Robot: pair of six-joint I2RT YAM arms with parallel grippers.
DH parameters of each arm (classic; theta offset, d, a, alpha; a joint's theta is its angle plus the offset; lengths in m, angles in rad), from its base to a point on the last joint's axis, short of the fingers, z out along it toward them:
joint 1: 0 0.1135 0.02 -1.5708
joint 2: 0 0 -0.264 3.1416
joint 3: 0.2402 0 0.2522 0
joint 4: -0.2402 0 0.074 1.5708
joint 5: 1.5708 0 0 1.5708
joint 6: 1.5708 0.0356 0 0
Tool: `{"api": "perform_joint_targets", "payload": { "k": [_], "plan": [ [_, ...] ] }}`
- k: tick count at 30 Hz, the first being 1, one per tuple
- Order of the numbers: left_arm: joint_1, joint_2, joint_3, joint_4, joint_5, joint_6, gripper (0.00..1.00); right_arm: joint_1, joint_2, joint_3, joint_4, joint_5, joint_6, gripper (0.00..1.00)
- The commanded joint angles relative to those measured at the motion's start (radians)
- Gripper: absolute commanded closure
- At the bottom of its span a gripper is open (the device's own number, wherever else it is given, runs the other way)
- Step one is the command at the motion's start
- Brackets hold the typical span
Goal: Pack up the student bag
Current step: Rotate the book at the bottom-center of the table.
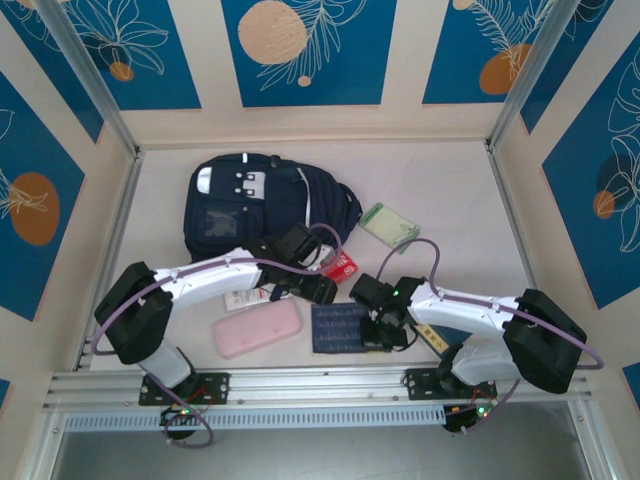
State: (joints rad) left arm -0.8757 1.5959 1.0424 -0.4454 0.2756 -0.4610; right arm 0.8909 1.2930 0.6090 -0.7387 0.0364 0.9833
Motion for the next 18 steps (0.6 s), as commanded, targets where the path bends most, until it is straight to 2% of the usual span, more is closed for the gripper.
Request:
{"api": "perform_joint_targets", "payload": {
  "k": [1,3,6,9,13,18],
  "plan": [
    [-0.007,0.028,0.010,0.017,-0.008,0.020,0.44,-0.090,0.021,-0.036,0.120,0.236,0.039,0.90],
    [-0.006,0.040,0.011,0.019,0.000,0.020,0.44,-0.124,-0.016,-0.023,0.118,0.297,0.031,0.88],
    [-0.006,0.045,0.011,0.018,0.004,0.022,0.44,-0.141,-0.072,0.025,0.066,0.388,-0.006,0.78],
    [-0.007,0.051,0.013,0.017,0.001,0.027,0.44,-0.138,-0.141,0.052,0.026,0.403,-0.051,0.72],
    [-0.008,0.076,0.018,0.031,0.010,0.026,0.45,-0.142,-0.245,0.001,0.048,0.276,-0.074,0.71],
    [-0.003,0.132,0.032,0.046,0.051,0.022,0.46,-0.151,-0.349,-0.123,0.155,0.066,-0.061,0.77]
  ]
}}
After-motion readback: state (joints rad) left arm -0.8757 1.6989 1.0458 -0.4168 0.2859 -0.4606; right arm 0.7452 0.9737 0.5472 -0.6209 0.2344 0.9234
